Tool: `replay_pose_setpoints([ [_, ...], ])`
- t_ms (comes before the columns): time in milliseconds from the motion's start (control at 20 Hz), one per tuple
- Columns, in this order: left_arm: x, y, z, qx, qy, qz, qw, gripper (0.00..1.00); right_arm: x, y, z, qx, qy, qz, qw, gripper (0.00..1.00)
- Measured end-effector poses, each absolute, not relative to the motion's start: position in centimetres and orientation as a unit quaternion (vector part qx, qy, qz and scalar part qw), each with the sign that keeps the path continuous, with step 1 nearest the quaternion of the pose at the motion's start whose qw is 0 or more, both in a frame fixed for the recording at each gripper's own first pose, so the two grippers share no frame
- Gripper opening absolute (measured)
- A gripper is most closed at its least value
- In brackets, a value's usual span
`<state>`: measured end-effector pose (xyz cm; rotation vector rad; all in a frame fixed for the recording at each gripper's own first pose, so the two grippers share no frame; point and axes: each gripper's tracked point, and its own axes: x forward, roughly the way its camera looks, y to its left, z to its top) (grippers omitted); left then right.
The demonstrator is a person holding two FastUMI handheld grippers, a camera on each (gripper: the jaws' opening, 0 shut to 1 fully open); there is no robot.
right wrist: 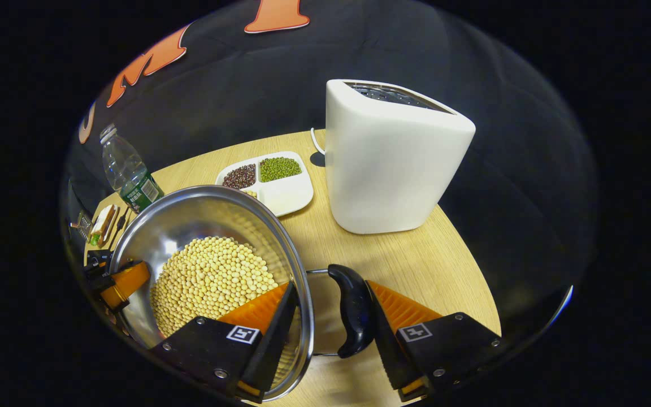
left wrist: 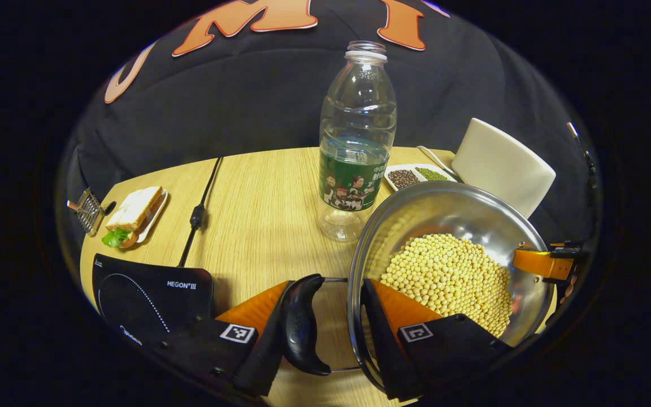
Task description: First push the handle of the pot to place it horizontally, then grasp the pot with both hands and set it on the induction cooktop.
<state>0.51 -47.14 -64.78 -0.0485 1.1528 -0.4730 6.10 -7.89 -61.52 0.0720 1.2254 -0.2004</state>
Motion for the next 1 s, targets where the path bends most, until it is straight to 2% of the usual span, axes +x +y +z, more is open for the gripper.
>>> replay_pose_setpoints([
  [50,0.5,-47.0,-64.8,-0.017,0.539,-0.217,0.814,0.76,6.2,-7.8,-61.6,0.031,0.572,-0.096,0.814,0.74],
  [450,0.8,-46.1,-62.8,-0.01,0.518,-0.198,0.832,0.76,5.6,-7.6,-61.4,0.051,0.559,-0.098,0.822,0.65],
  [500,1.0,-45.7,-62.2,-0.006,0.514,-0.197,0.835,0.77,5.5,-7.9,-61.2,0.052,0.555,-0.097,0.825,0.6],
  [550,1.1,-45.5,-61.5,-0.006,0.511,-0.196,0.837,0.75,5.7,-7.9,-61.0,0.05,0.549,-0.097,0.829,0.63],
  [1000,2.0,-40.2,-54.7,-0.024,0.478,-0.179,0.86,0.77,5.8,-7.5,-61.2,0.035,0.511,-0.08,0.855,0.63],
])
